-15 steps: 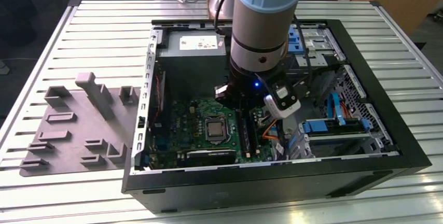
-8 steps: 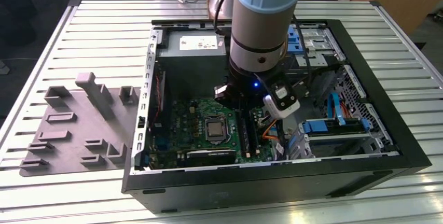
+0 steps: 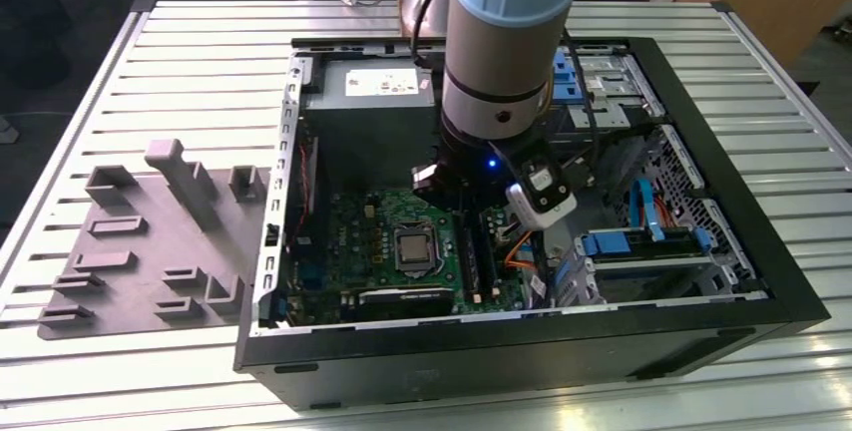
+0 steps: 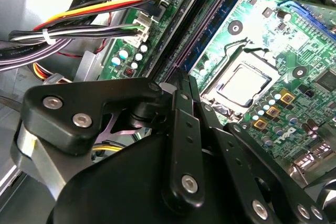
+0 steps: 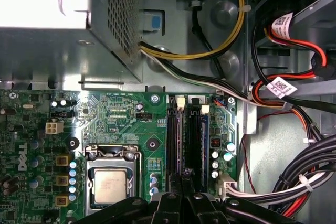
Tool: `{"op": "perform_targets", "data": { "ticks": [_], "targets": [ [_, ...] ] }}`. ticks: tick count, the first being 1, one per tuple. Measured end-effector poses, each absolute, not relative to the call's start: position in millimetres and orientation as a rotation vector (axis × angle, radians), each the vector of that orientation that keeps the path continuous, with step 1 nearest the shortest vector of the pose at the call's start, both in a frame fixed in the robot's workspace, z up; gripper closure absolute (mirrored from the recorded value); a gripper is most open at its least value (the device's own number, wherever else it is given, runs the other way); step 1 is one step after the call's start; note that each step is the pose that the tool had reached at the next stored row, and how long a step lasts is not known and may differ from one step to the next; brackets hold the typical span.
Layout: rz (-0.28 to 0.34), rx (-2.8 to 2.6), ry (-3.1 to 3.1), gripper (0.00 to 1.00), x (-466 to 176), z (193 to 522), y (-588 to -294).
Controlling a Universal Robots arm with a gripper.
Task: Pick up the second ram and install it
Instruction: 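Insert the second ram into the second slot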
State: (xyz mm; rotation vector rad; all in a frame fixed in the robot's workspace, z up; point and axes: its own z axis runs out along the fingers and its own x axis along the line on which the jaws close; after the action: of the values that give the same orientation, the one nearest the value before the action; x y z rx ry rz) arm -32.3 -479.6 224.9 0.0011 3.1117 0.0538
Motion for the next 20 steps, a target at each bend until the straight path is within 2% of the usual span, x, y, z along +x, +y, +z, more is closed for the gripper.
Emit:
{"op": "perform_targets", "data": {
  "ticks": [20],
  "targets": [
    [0.053, 0.022, 3.111, 0.88, -30.6, 222.2, -480.0]
  ]
}}
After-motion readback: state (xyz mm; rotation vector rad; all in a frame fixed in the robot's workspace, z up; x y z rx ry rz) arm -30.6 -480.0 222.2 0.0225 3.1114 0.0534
